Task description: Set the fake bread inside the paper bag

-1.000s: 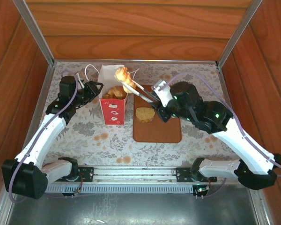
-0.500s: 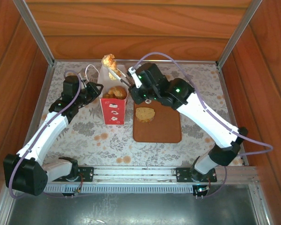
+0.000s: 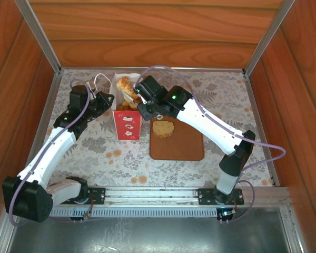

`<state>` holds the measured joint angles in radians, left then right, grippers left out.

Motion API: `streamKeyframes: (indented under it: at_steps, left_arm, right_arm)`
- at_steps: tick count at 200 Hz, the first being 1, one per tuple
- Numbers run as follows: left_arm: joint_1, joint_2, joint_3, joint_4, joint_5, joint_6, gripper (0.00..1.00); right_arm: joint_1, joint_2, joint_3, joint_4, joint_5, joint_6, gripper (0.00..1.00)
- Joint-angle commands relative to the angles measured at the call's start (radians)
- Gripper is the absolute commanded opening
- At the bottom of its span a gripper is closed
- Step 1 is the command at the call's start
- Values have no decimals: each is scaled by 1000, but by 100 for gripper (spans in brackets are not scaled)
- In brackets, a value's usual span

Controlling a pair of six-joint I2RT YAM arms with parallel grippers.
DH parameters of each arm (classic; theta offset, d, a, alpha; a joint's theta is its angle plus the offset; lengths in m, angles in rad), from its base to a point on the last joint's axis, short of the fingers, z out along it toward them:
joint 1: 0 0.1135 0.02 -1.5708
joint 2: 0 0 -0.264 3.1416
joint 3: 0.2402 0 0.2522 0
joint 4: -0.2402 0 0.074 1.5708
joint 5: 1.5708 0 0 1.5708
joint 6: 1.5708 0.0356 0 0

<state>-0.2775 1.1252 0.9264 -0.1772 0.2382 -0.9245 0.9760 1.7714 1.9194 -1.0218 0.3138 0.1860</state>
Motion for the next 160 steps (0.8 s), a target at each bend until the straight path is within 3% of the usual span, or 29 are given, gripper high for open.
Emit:
streamKeyframes:
  at_steps: [1,101,160]
  left_arm:
    - [-6,-18,1,9,-8,-7,15]
    - [-7,-19,1,5,-9,-9,14]
    - [-8,-23,2,3,-11,-8,14]
  right_arm:
    - [7,-2,46,-23,27,-2,45]
    - [8,-14,105,-63,40,-11,52]
    - [8,-146,54,19,-36,-13,52]
